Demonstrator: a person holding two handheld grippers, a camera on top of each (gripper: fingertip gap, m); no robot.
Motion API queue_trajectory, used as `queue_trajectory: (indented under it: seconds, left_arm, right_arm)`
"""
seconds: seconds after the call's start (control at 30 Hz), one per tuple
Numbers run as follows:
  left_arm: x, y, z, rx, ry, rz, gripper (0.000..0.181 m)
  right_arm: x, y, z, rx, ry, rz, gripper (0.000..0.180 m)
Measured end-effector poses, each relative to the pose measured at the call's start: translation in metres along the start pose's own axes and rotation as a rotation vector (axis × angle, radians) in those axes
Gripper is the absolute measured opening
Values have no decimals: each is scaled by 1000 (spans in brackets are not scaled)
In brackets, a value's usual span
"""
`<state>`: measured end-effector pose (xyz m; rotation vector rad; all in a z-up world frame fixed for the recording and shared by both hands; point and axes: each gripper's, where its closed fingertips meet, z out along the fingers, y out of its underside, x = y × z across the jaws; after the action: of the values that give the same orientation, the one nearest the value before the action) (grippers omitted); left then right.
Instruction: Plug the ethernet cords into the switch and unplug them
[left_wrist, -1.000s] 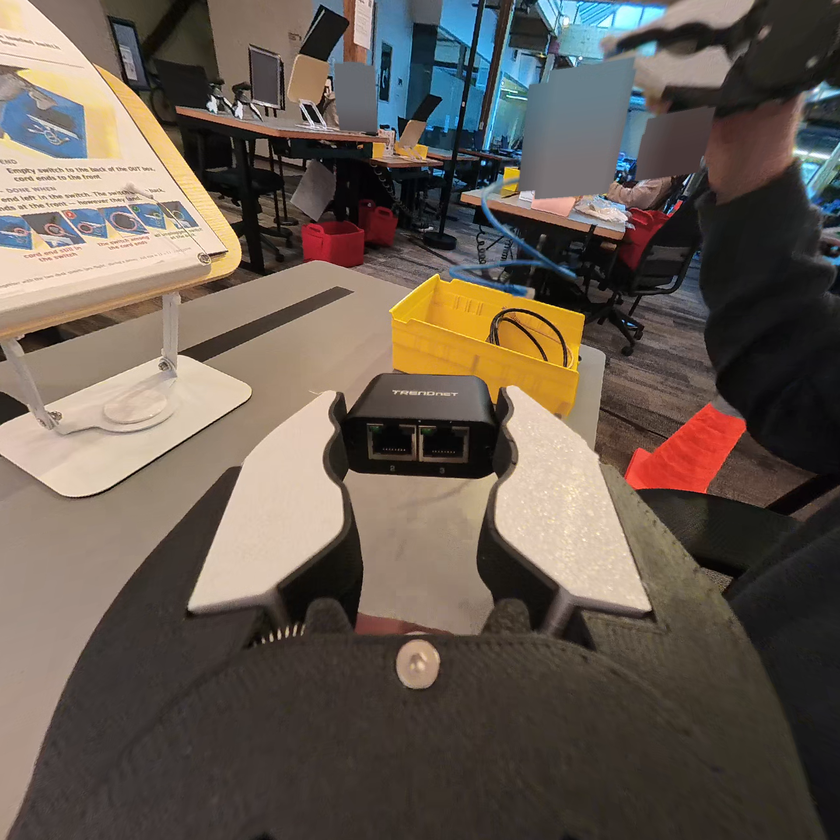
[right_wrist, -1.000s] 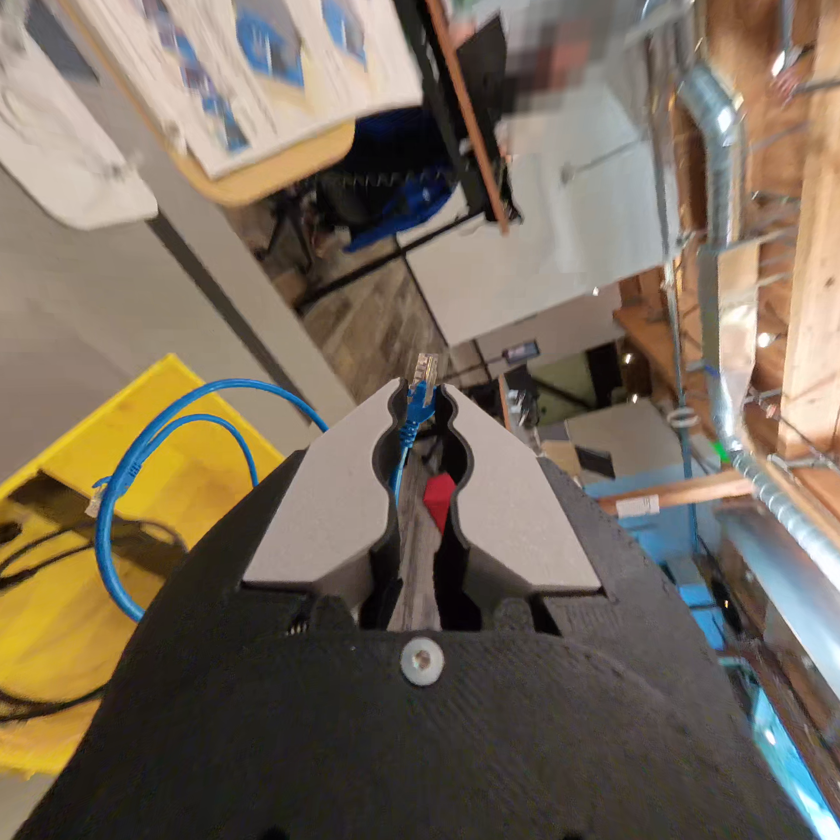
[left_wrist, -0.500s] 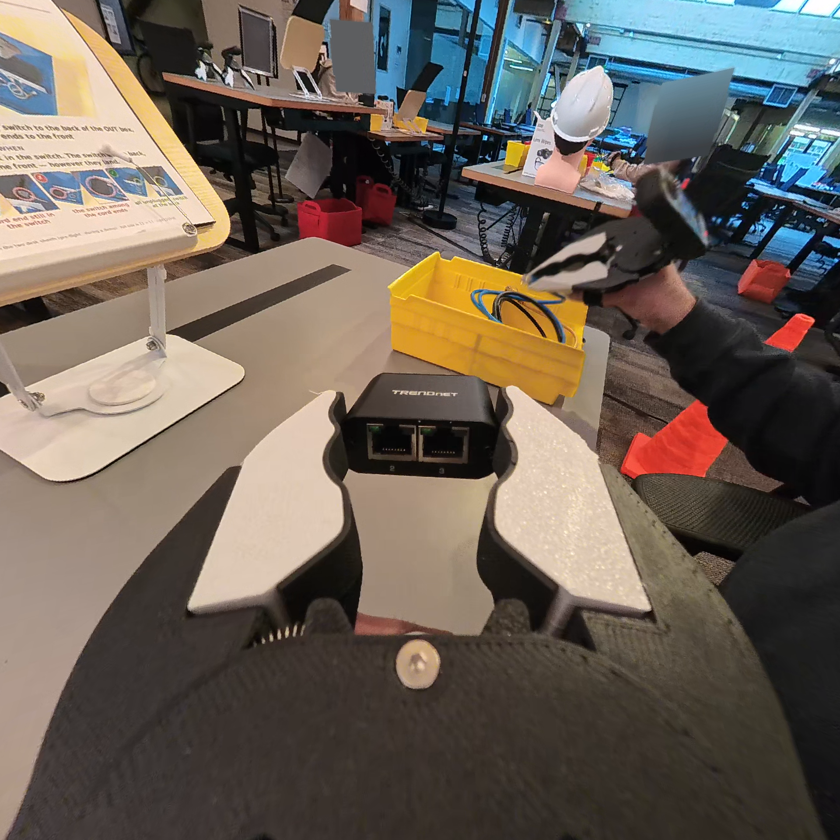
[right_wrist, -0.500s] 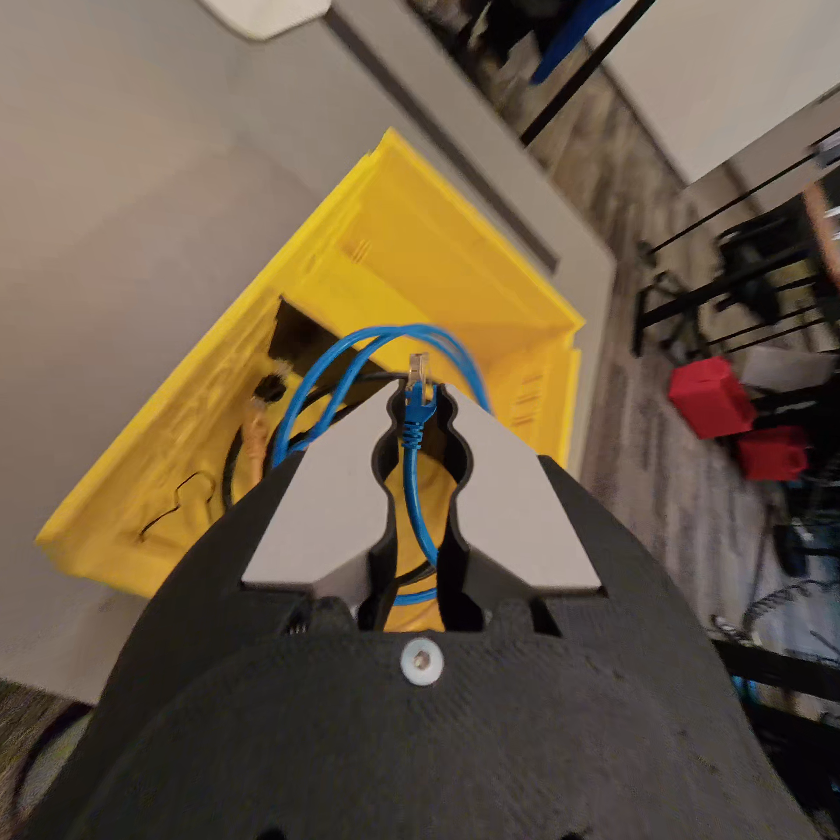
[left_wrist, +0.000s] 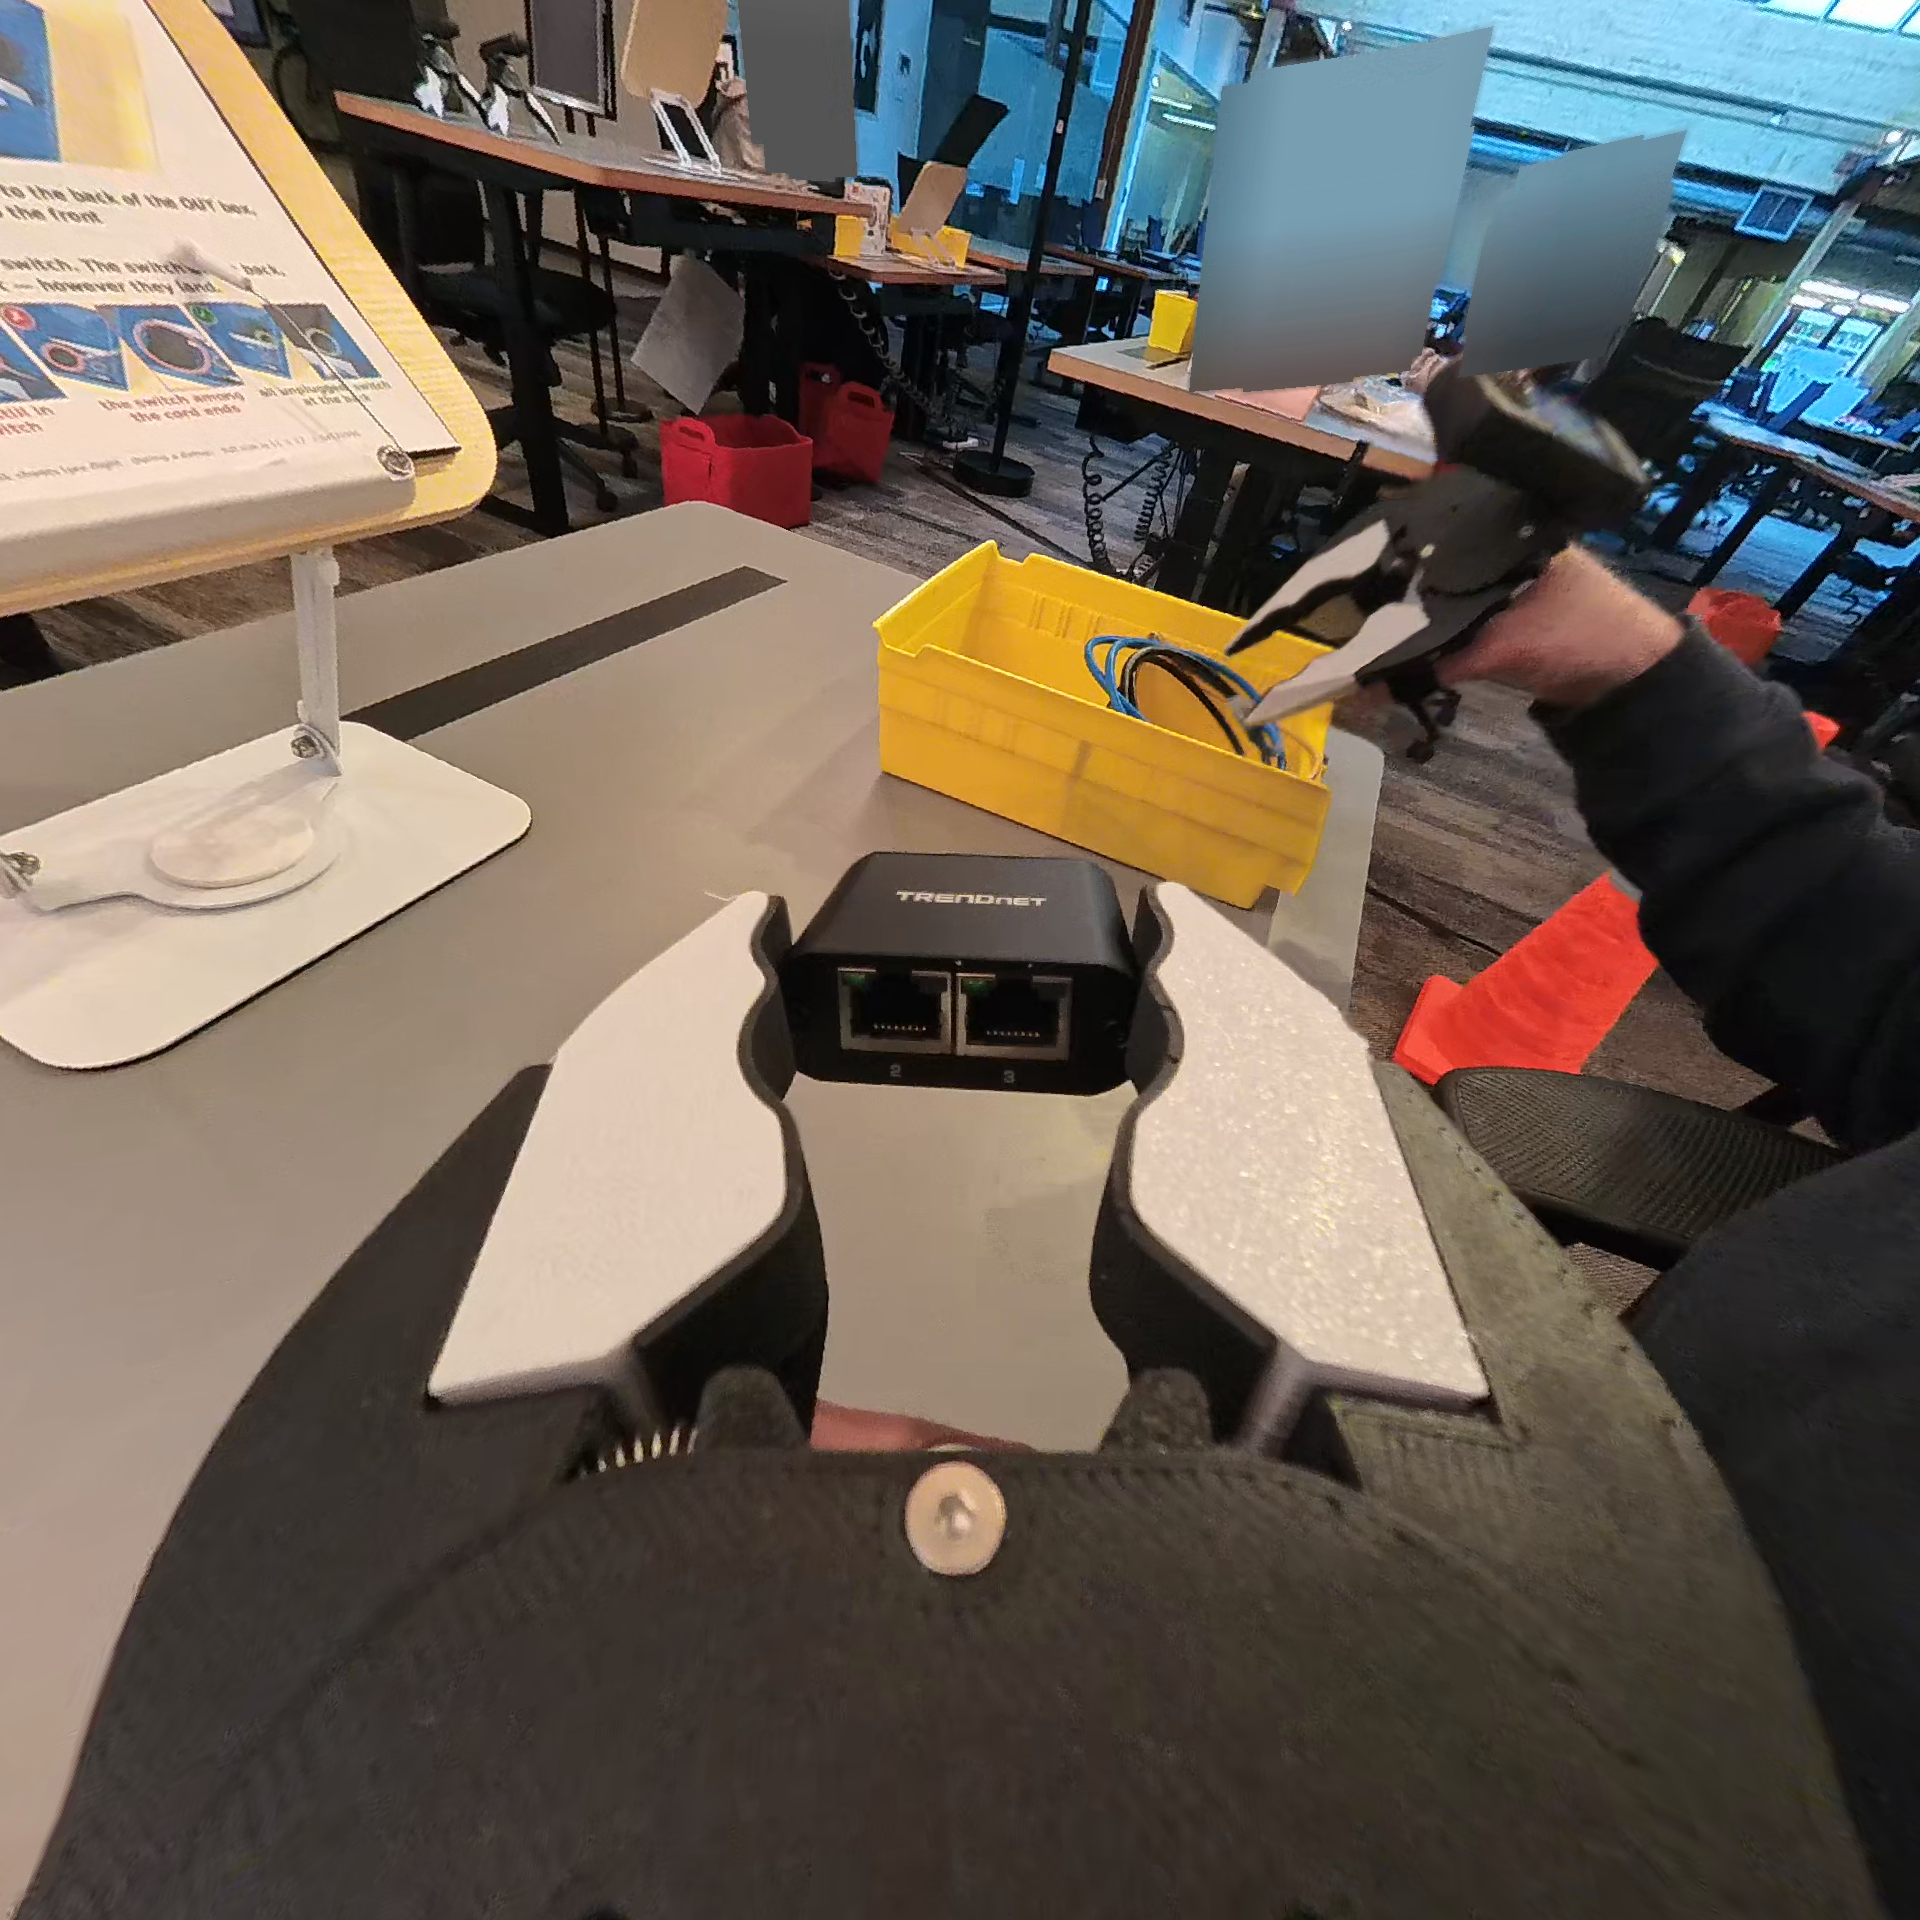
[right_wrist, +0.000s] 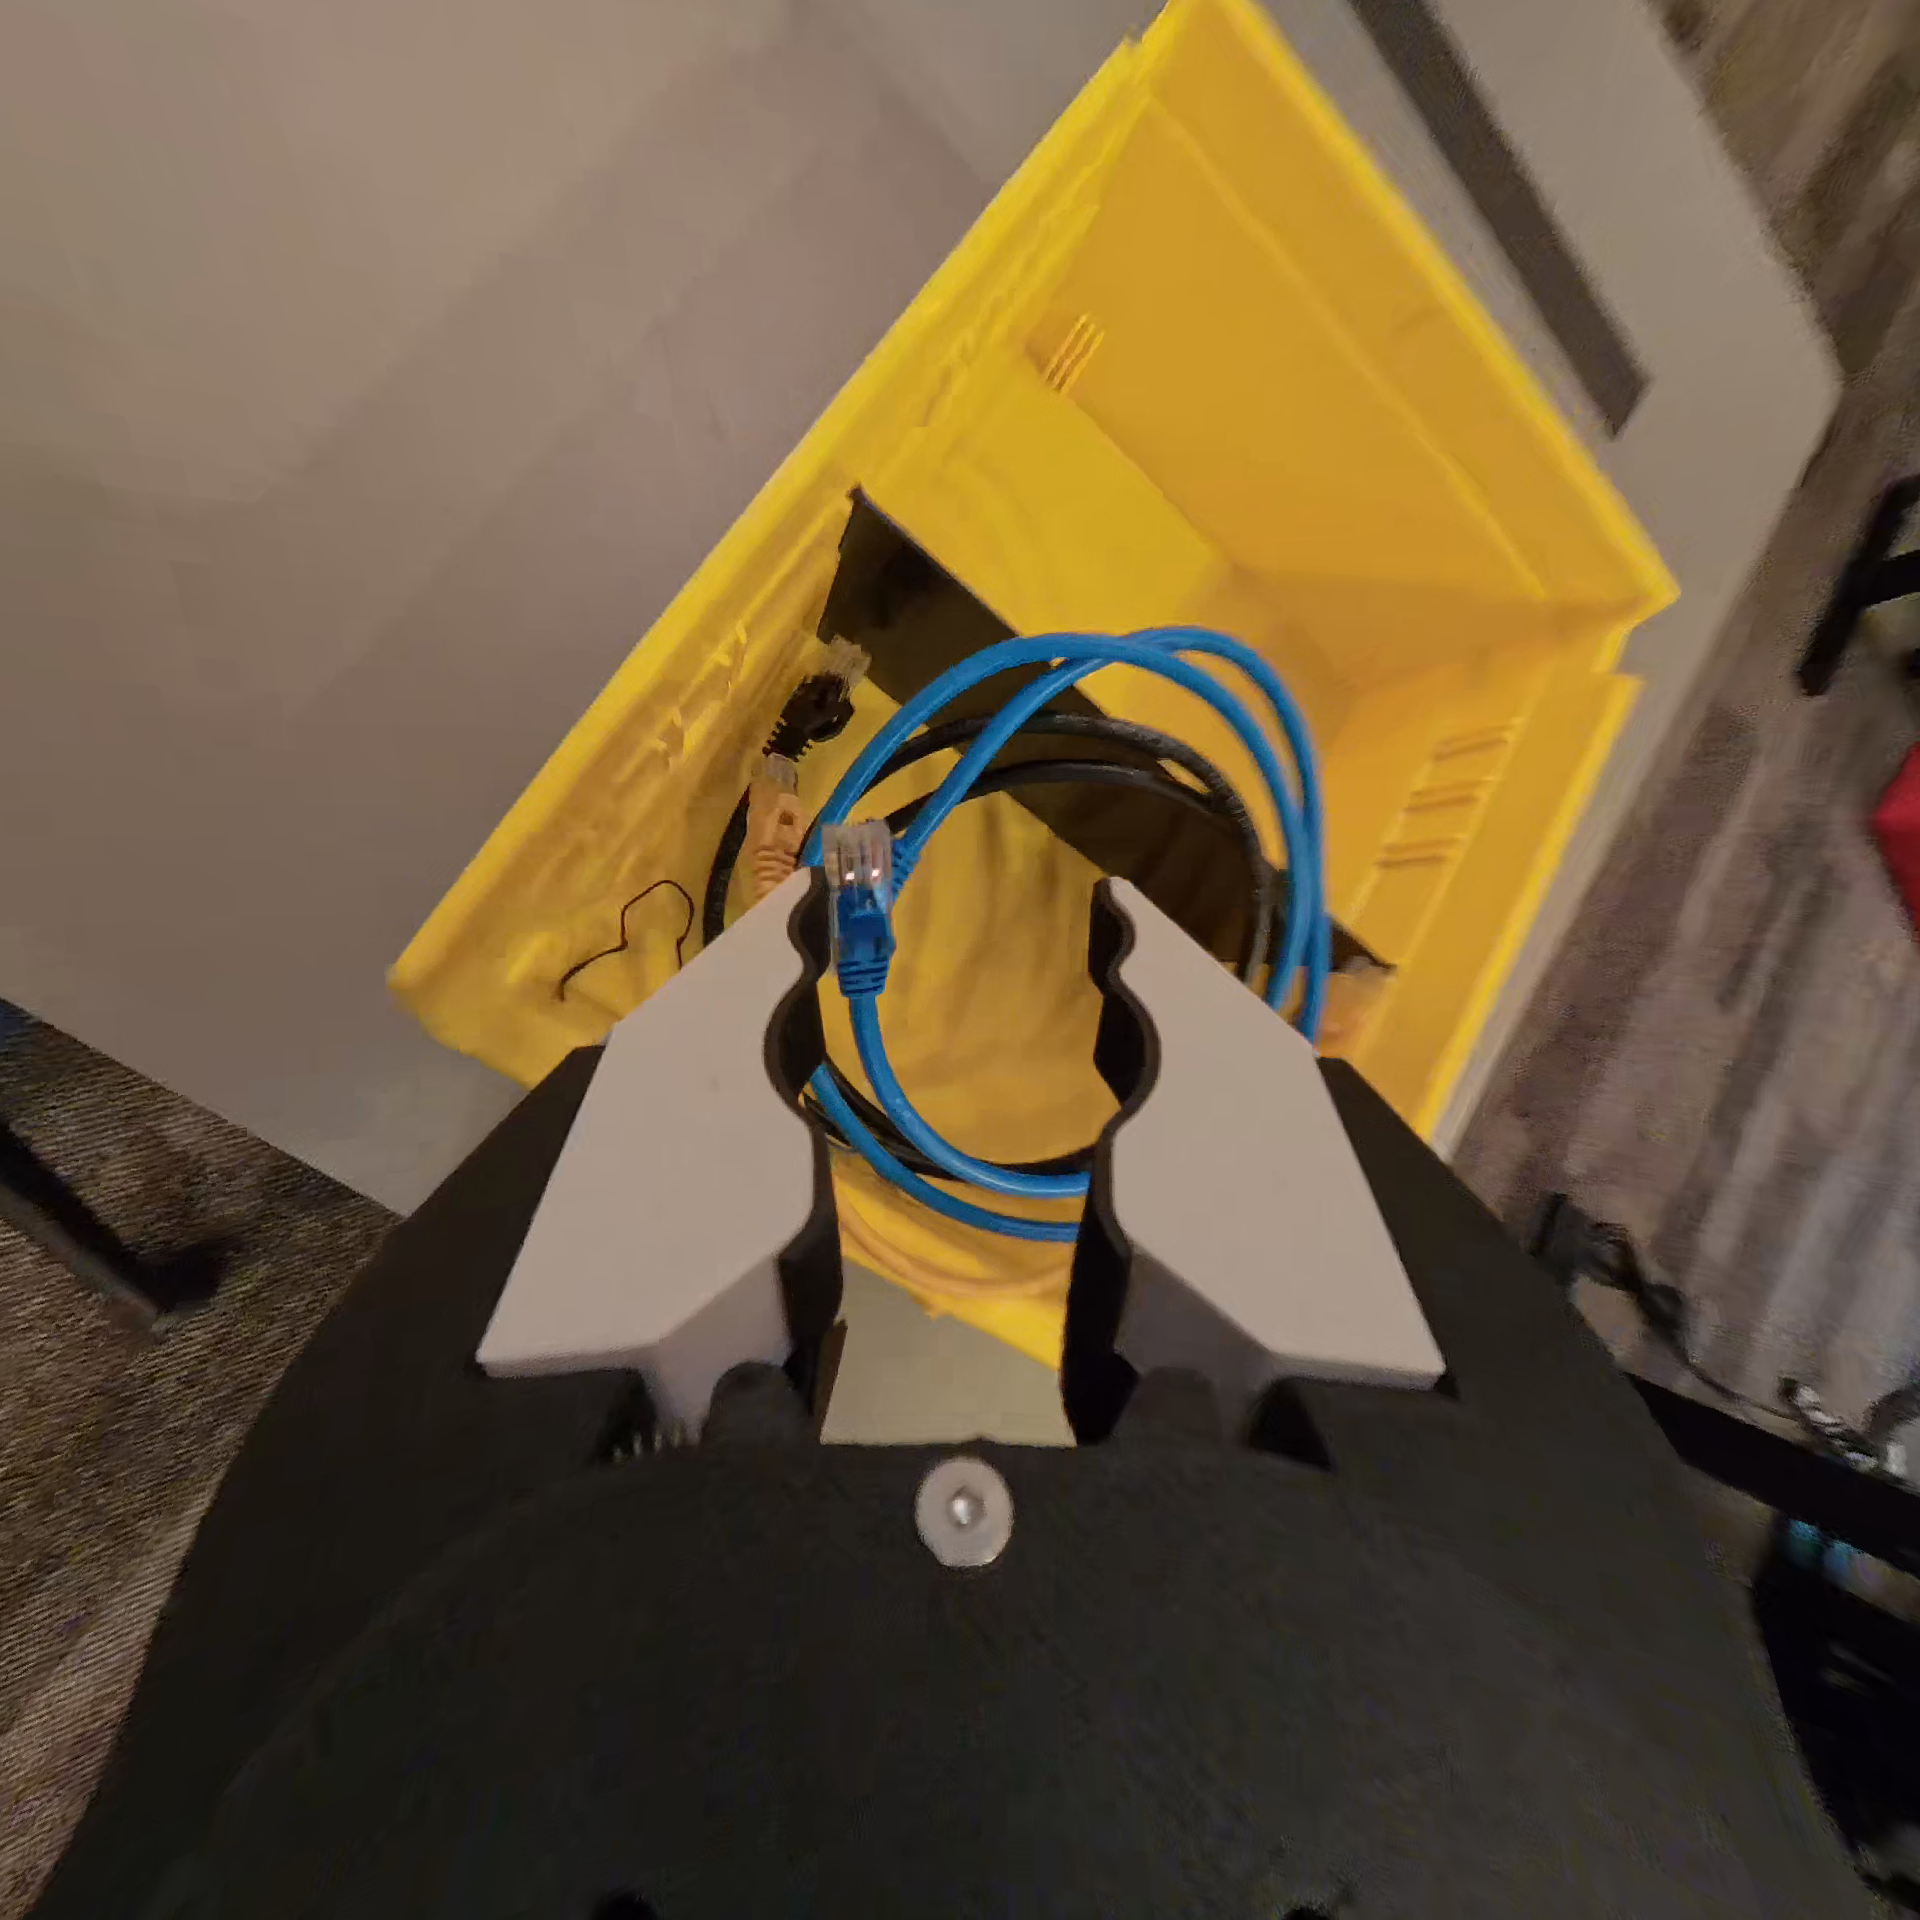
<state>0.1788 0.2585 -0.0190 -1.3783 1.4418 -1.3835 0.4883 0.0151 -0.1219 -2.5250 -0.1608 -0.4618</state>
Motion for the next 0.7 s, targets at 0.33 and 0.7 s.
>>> queue_trajectory:
  seconds: [0.33,0.7]
  left_arm:
    - [38,-3,13,40,159,-101,62]
    - [66,1,19,65,283,-180,62]
  right_arm:
    - [-157,-218,-95,732,35,-640,57]
    - [-259,-283,-63,898,112,-988,21]
